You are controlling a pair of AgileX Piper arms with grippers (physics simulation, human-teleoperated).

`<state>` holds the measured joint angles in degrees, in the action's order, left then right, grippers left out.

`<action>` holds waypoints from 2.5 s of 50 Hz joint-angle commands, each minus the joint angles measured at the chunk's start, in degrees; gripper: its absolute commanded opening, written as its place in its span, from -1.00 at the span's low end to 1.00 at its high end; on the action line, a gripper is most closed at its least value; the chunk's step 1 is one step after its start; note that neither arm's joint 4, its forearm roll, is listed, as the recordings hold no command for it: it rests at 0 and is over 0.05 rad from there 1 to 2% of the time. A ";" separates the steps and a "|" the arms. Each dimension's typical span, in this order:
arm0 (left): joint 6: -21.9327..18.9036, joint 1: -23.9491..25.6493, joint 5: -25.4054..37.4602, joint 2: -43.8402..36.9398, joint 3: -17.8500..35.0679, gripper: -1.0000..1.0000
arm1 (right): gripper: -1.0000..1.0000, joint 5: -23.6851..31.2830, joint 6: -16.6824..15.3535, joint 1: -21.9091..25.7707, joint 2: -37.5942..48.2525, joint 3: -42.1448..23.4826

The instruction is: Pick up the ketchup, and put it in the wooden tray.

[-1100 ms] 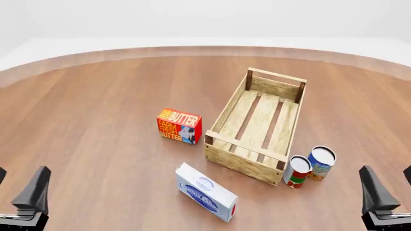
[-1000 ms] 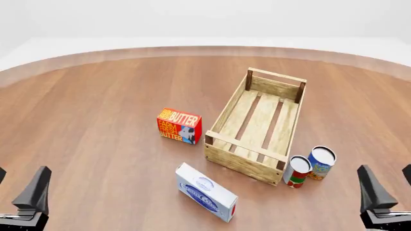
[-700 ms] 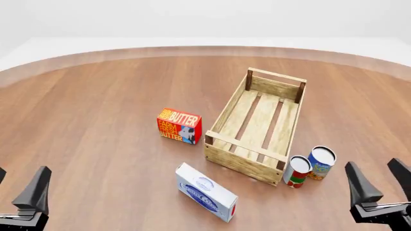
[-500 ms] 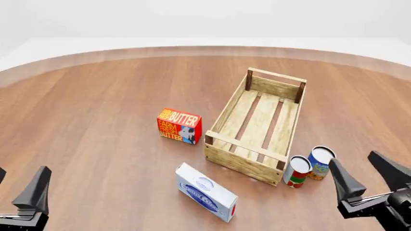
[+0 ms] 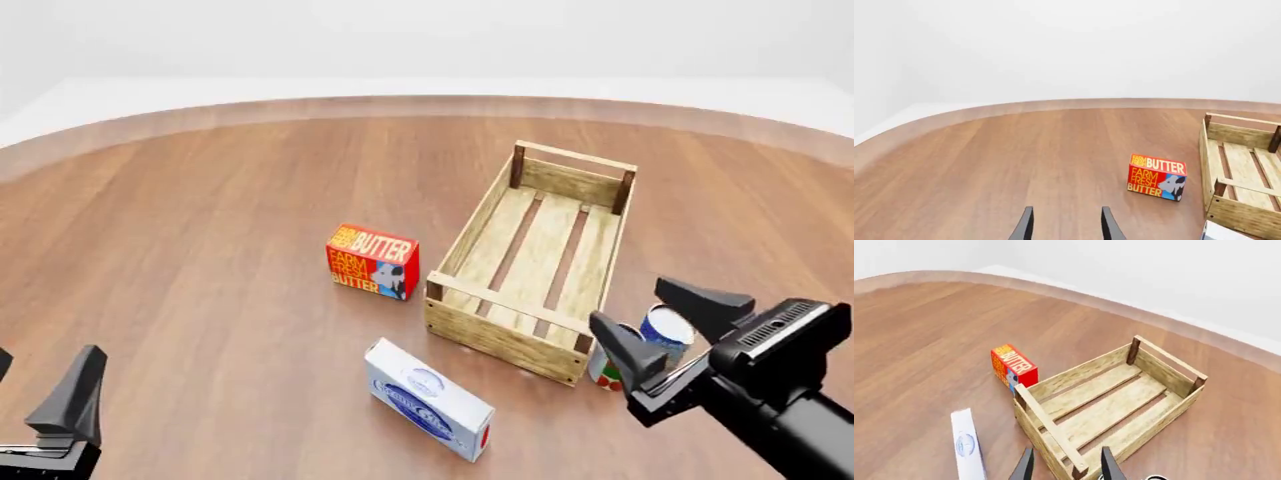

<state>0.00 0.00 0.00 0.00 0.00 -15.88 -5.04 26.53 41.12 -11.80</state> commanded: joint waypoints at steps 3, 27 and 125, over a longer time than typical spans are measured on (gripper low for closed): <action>0.00 0.00 0.00 0.00 0.00 1.00 | 1.00 1.14 -0.32 8.97 10.62 -7.95; 0.00 0.00 0.00 0.00 0.00 1.00 | 1.00 -1.93 -1.25 22.06 27.00 -17.98; 0.00 0.00 0.00 0.00 0.00 1.00 | 1.00 -4.11 -4.63 52.62 61.52 -42.43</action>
<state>0.00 0.00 0.00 0.00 0.00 -21.14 -8.81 77.48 100.81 -51.87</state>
